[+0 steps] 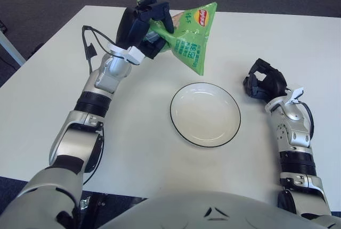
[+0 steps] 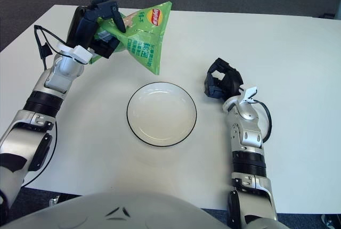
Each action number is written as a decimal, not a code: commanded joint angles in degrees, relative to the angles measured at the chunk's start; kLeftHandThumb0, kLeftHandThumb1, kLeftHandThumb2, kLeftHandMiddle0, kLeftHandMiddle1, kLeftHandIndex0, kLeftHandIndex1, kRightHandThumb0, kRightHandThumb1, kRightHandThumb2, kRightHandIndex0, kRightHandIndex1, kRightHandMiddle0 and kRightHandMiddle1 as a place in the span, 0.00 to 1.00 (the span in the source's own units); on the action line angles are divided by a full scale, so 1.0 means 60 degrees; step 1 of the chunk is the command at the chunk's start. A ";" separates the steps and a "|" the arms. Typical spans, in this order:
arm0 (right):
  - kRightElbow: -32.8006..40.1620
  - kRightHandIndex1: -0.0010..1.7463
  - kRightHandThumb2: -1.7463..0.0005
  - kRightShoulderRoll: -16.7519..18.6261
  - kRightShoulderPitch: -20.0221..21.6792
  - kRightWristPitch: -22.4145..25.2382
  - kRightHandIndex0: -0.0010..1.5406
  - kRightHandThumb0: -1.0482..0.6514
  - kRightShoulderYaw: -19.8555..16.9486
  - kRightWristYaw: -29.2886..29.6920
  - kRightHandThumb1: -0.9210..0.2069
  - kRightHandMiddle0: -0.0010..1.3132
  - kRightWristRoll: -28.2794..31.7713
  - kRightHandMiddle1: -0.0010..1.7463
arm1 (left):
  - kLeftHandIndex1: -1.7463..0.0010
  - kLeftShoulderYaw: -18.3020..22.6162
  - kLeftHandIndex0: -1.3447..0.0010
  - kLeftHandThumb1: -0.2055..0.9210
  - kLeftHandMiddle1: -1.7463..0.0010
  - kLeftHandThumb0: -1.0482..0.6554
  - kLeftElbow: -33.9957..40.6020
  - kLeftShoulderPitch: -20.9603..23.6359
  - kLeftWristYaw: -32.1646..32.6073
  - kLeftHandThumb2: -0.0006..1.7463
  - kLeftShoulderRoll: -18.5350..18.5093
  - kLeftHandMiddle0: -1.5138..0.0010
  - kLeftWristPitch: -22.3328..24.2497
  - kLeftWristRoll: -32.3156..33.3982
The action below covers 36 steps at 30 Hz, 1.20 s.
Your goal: Put the snack into the plate.
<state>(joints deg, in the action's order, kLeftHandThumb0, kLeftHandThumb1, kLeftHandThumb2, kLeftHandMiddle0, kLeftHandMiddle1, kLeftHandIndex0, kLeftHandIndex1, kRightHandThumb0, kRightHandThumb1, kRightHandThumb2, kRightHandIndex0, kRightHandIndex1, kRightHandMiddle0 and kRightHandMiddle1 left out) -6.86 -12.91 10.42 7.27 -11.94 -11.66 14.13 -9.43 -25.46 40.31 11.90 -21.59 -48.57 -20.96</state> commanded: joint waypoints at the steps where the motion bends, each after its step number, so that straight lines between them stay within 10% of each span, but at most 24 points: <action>1: -0.0471 1.00 0.25 0.0118 -0.0405 0.0357 0.84 0.33 0.0042 -0.0034 0.53 0.47 0.0008 1.00 | 0.00 0.0033 0.14 0.15 0.00 1.00 -0.0137 0.0195 -0.0420 1.00 0.0104 0.40 -0.0438 0.0430; 10: -0.0440 1.00 0.25 0.0126 -0.0409 0.0386 0.84 0.34 0.0045 -0.0041 0.53 0.46 -0.0008 1.00 | 0.00 0.0054 0.16 0.16 0.00 1.00 -0.0126 0.0153 -0.1523 1.00 0.0431 0.40 -0.0672 0.1299; 12: -0.0402 1.00 0.25 0.0147 -0.0422 0.0396 0.84 0.34 0.0054 -0.0033 0.53 0.46 -0.0001 1.00 | 0.01 -0.0416 0.22 0.15 0.00 0.92 0.0464 0.0469 -0.3426 1.00 -0.0029 0.40 0.0746 0.1977; 16: -0.0346 1.00 0.25 0.0169 -0.0433 0.0439 0.84 0.34 0.0063 0.0001 0.52 0.46 0.0000 1.00 | 0.01 0.0446 0.44 0.14 0.02 0.68 0.1917 -0.0977 -0.0880 0.98 0.0172 0.41 0.0886 -0.1253; 21: -0.0231 1.00 0.26 0.0208 -0.0454 0.0520 0.84 0.34 0.0076 0.0070 0.52 0.46 -0.0006 1.00 | 0.00 0.0382 0.50 0.14 0.06 0.62 0.2683 -0.1230 -0.0806 0.97 0.0308 0.40 0.1254 -0.1775; 28: -0.0145 1.00 0.26 0.0214 -0.0471 0.0589 0.83 0.34 0.0091 0.0080 0.52 0.46 0.0026 1.00 | 0.00 -0.0265 0.52 0.16 0.02 0.61 0.1839 0.0335 -0.0152 0.98 0.0347 0.43 0.1020 -0.3294; 36: -0.0079 1.00 0.26 0.0268 -0.0491 0.0649 0.83 0.34 0.0116 0.0118 0.52 0.46 0.0042 1.00 | 0.05 -0.1078 0.44 0.10 0.00 0.61 0.0923 0.0048 -0.1264 1.00 0.0895 0.41 -0.0748 -0.0537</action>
<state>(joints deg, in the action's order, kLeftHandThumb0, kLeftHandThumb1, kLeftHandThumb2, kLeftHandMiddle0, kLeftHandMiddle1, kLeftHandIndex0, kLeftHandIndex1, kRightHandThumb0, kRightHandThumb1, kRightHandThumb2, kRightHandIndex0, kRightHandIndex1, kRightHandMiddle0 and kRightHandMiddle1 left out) -5.41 -12.86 10.23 8.56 -11.79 -11.31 14.19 -13.43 -18.59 42.00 7.26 -17.58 -50.06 -28.74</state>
